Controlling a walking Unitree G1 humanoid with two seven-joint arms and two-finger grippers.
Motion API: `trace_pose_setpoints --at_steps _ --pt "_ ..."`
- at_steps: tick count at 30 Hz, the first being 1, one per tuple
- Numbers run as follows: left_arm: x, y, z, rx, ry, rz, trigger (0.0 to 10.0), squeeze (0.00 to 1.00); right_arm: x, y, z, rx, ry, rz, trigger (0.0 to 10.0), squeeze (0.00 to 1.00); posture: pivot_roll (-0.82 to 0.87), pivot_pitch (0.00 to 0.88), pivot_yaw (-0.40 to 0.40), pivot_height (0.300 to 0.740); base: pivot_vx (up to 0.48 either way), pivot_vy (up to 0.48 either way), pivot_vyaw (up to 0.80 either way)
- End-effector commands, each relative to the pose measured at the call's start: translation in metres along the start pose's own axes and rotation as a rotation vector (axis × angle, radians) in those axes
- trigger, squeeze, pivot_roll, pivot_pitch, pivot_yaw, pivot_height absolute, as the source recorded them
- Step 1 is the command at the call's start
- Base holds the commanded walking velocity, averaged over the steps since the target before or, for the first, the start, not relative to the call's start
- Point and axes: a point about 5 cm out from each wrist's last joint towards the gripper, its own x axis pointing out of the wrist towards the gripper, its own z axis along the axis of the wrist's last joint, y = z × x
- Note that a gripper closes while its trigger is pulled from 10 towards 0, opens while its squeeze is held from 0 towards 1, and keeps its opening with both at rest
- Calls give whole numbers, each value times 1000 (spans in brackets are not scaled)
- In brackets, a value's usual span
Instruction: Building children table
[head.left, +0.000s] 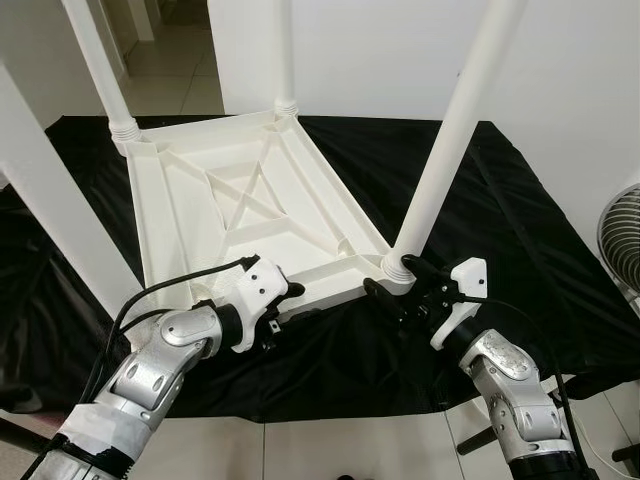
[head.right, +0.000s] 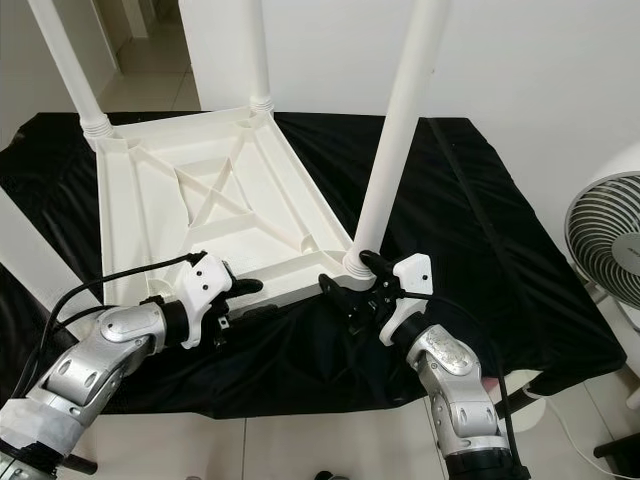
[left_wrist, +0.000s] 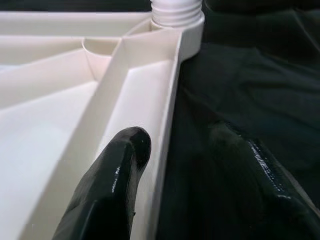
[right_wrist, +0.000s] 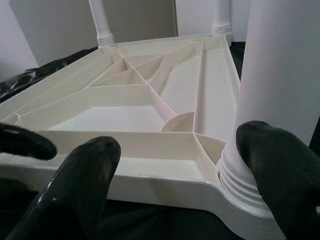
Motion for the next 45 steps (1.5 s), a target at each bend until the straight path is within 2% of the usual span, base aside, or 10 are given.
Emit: trace_pose_setpoints --at_steps 1,8,12,17,21,22,30,42,45 --pt "-3 -3 -2 -12 7 12 10000 0 -5 -13 11 -35 -41 -88 10000 0 -38 112 -3 740 0 0 0" --pt "4 -19 0 -47 -21 -35 10000 0 -12 -1 4 10 -28 -126 10000 0 -39 114 -5 740 0 0 0" --pt "11 -39 7 -82 -59 -72 10000 0 -21 16 0 57 -13 -104 10000 0 -42 115 0 740 0 0 0" --pt "15 -47 10 -95 -77 -68 10000 0 -21 19 -1 75 -8 -94 10000 0 -44 115 1 740 0 0 0" --pt "20 -47 14 -104 -89 -14 10000 0 -21 25 -3 99 -1 -73 10000 0 -41 117 1 740 0 0 0" --pt "24 -45 17 -110 -95 31 10000 0 -23 32 -4 124 7 -58 10000 0 -40 119 -1 740 0 0 0" --pt "24 -42 26 -110 -99 95 10000 0 -37 48 -6 177 45 11 10000 0 -45 120 0 740 0 0 0" --pt "27 -40 28 -99 -41 195 10000 0 -58 37 -4 178 64 -74 10000 0 -55 128 2 740 0 0 0" --pt "31 -38 32 -135 -35 228 10000 0 -74 31 -5 167 85 -117 10000 0 -62 132 3 740 0 0 0"
